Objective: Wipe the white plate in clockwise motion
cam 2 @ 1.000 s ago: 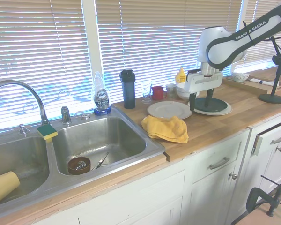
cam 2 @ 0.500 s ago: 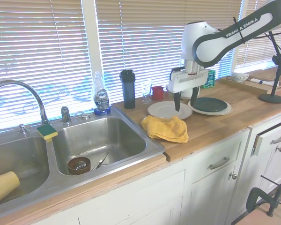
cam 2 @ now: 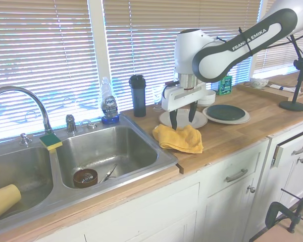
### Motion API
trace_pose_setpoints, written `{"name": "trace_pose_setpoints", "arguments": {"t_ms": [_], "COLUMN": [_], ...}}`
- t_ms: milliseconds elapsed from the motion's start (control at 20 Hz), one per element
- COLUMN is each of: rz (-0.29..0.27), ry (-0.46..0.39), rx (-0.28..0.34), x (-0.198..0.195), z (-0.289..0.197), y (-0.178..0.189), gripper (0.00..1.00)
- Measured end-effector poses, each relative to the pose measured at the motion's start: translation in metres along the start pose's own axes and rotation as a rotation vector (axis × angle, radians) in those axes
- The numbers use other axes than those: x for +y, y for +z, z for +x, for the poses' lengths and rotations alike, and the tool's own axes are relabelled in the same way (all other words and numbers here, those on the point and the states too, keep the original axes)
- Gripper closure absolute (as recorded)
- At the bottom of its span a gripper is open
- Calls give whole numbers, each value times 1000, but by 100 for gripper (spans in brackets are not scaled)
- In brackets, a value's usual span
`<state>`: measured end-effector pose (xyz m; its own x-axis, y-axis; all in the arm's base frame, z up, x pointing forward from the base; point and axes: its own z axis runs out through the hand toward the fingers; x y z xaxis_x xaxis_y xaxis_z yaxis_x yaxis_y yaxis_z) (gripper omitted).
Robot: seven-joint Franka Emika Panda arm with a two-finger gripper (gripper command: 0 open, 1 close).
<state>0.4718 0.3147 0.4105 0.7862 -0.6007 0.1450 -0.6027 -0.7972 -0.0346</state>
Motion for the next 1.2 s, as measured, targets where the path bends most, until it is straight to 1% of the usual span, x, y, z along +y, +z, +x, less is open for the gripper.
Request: {"name": "trace_pose_setpoints", "arguments": {"t_ms": [400,550,700,850,1050,1200], "rz": [-1,5,15,37,48,45], "ry": [-69,-96,-120,-140,-165,-171], "rx": [39,77,142,233,354,422], "x": [-36,-45,-51,-56,-55,-50], "z": [-51,-70,-81,-84,-91,-89], "y": [20,27,37,46,56,69], "gripper": [0,0,0,0,0,0]}}
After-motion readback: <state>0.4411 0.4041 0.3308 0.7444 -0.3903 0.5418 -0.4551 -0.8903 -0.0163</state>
